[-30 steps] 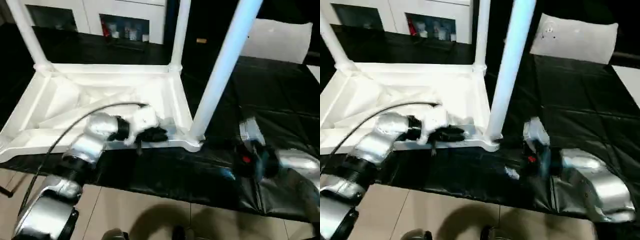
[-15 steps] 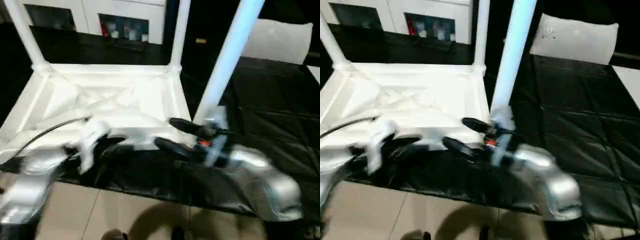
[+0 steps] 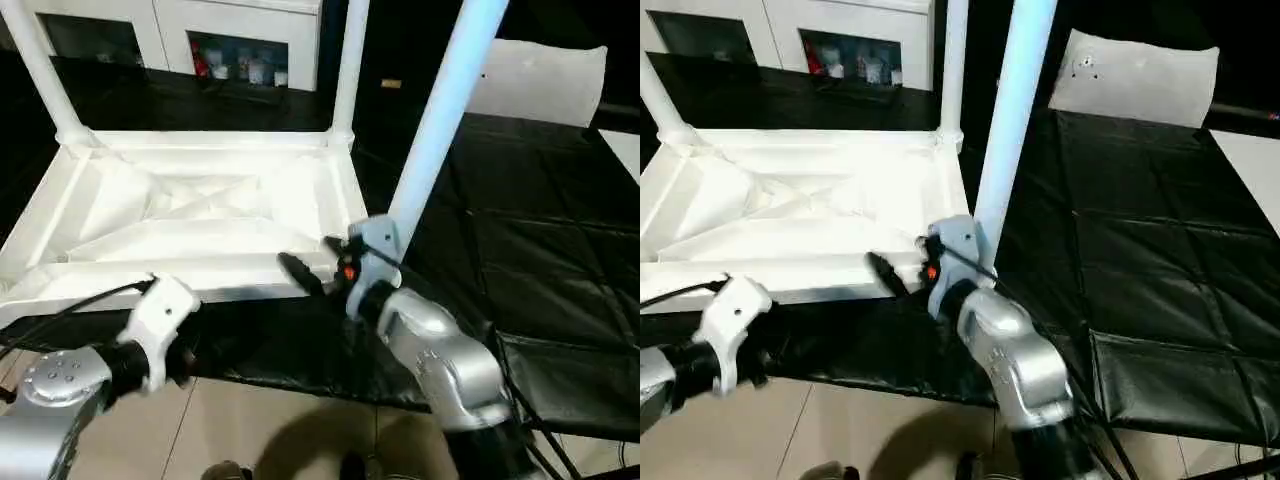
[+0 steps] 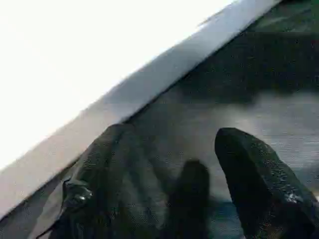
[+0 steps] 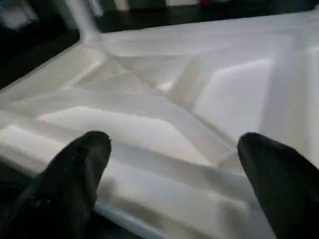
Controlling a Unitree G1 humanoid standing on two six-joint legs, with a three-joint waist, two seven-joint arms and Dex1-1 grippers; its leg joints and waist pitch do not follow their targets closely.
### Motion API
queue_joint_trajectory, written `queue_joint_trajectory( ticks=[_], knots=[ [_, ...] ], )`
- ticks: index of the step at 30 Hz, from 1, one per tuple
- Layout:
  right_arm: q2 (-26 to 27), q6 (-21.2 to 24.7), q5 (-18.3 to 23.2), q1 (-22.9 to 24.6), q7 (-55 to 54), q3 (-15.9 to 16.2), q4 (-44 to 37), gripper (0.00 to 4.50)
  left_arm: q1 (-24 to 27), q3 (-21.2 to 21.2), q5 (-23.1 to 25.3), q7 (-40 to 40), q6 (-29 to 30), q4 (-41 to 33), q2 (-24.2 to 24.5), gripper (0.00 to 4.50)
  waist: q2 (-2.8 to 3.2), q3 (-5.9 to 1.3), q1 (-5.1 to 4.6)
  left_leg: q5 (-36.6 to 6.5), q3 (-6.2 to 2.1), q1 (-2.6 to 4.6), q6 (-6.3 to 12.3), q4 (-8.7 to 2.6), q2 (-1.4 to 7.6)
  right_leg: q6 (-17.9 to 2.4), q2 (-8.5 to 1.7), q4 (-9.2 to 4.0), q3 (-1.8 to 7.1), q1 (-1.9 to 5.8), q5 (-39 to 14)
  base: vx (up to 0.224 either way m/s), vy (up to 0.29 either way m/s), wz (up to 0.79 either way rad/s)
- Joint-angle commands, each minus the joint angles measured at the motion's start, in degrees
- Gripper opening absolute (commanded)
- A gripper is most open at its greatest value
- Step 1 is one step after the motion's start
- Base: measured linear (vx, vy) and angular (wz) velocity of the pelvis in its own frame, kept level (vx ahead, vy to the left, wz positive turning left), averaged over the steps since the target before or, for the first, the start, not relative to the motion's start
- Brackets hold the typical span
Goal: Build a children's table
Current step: Rotate table base
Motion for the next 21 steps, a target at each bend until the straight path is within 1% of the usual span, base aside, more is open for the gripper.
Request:
queue_joint_trajectory(
  ticks=[1,2,3,4,5,6,7,8,9,10,12,14,16,20,21],
  knots=[
    [-0.4,-1.9,-1.4,-1.5,-5.0,-4.9,3.9,4.50,-1.6,0.9,0.6,3.7,1.9,1.6,-0.8,3.15,1.59,-2.59,-0.53,-22.0,-0.87,0.80,-2.22,-5.03,1.53,-2.6,-2.69,-4.74,3.16,1.49,-28.1,0.000,0.000,0.00],
    [-0.6,-2.5,-1.4,-2.4,-6.5,-6.5,5.3,4.50,-1.8,0.8,1.0,4.2,2.3,2.1,-0.6,3.15,1.61,-2.72,-0.46,-21.8,-0.85,0.91,-2.23,-4.95,1.46,-2.9,-2.62,-4.69,3.14,1.52,-27.3,0.000,0.000,0.00],
    [-0.9,-3.2,-1.3,-3.1,-7.8,-8.0,6.7,4.50,-2.1,0.8,1.1,4.7,2.7,2.6,-0.5,3.15,1.65,-2.87,-0.45,-21.1,-0.86,0.74,-2.28,-4.96,1.51,-3.2,-2.65,-4.44,3.20,1.74,-25.7,0.000,0.000,0.00],
    [-1.2,-3.8,-1.2,-3.9,-9.0,-9.5,8.0,4.50,-2.2,0.9,1.2,5.0,3.1,2.8,-0.7,3.15,1.72,-2.94,-0.40,-20.3,-0.70,0.82,-2.43,-4.97,1.57,-4.1,-2.40,-4.06,3.33,1.64,-22.5,0.000,0.000,0.00],
    [-1.7,-4.6,-1.1,-4.7,-10.2,-11.1,9.2,4.50,-2.4,0.8,1.4,5.4,3.4,3.1,-0.8,3.15,1.78,-3.00,-0.34,-19.8,-0.65,0.85,-2.48,-4.91,1.54,-4.5,-2.39,-3.88,3.41,1.65,-21.2,0.000,0.000,0.00],
    [-2.0,-5.0,-1.0,-5.1,-10.9,-12.0,9.8,4.50,-2.5,0.8,1.5,5.7,3.6,3.3,-1.0,3.15,1.70,-3.13,-0.27,-18.6,-0.49,0.73,-2.36,-4.83,1.47,-5.3,-2.29,-3.57,3.59,1.79,-18.7,0.000,0.000,0.00],
    [-2.9,-6.0,-0.6,-6.1,-12.8,-14.4,11.6,4.50,-2.9,0.6,2.0,6.3,3.3,4.1,-1.3,3.15,1.74,-3.31,-0.15,-17.2,-0.36,0.70,-2.14,-4.74,1.43,-5.9,-2.25,-3.30,3.78,1.90,-16.7,0.000,0.000,0.00],
    [-2.9,-6.1,-0.6,-6.2,-13.0,-14.7,11.7,4.50,-2.9,0.6,2.0,6.4,3.3,4.1,-1.3,3.15,1.65,-3.34,-0.21,-16.6,-0.31,0.65,-2.04,-4.72,1.39,-6.2,-2.19,-3.16,3.88,1.90,-15.9,0.000,0.000,0.00],
    [-3.5,-6.8,-0.6,-6.7,-13.7,-15.6,12.7,4.50,-3.2,0.3,2.4,6.8,2.8,4.6,-1.5,3.15,1.69,-3.37,-0.21,-15.9,-0.27,0.61,-2.00,-4.64,1.30,-6.5,-2.05,-3.01,3.99,1.95,-15.0,0.000,0.000,0.00],
    [-4.9,-8.0,-0.9,-7.5,-14.5,-16.9,14.2,4.50,-3.8,0.0,2.9,7.4,2.1,5.3,-1.7,3.15,1.68,-3.56,-0.05,-14.0,-0.04,0.65,-1.61,-4.45,1.22,-7.5,-1.96,-2.73,4.14,2.00,-12.2,0.000,0.000,0.00],
    [-7.1,-9.4,-1.2,-8.5,-15.0,-18.5,16.4,4.50,-4.6,-0.4,2.9,8.1,1.4,6.1,-2.1,3.15,1.65,-3.67,0.07,-12.8,0.00,0.46,-1.17,-4.33,1.14,-7.9,-1.97,-2.51,4.07,2.36,-11.0,0.000,0.000,0.00],
    [-8.5,-10.5,-1.3,-9.3,-14.9,-19.4,18.1,4.50,-5.0,-0.9,2.6,8.5,0.9,6.4,-2.0,3.15,1.56,-3.67,0.16,-12.1,0.15,0.34,-0.71,-4.21,1.07,-8.1,-1.98,-2.50,4.10,2.39,-10.7,0.000,0.000,0.00],
    [-10.4,-11.6,-1.5,-10.1,-14.8,-20.5,19.8,4.50,-5.2,-1.2,2.5,8.9,0.5,6.5,-2.2,3.15,1.38,-3.64,0.17,-12.7,0.06,0.17,-0.46,-4.19,1.09,-7.9,-2.14,-2.69,3.99,2.62,-12.9,0.000,0.000,0.00],
    [-13.9,-13.8,-1.7,-11.8,-14.0,-22.4,23.7,4.50,-4.9,-1.7,2.6,9.0,-2.0,6.5,-2.8,3.15,1.15,-3.56,0.03,-13.2,0.08,0.03,-0.01,-4.08,0.98,-7.3,-2.09,-2.98,3.86,2.69,-15.4,0.000,0.000,0.00],
    [-15.4,-14.7,-1.4,-12.4,-12.8,-22.8,25.0,4.50,-4.7,-2.0,2.4,9.2,-4.3,6.3,-3.7,3.15,1.03,-3.49,0.01,-13.1,0.14,-0.05,0.24,-4.01,0.96,-7.3,-2.10,-3.04,3.84,2.64,-15.6,0.000,0.000,0.00]
  ],
)
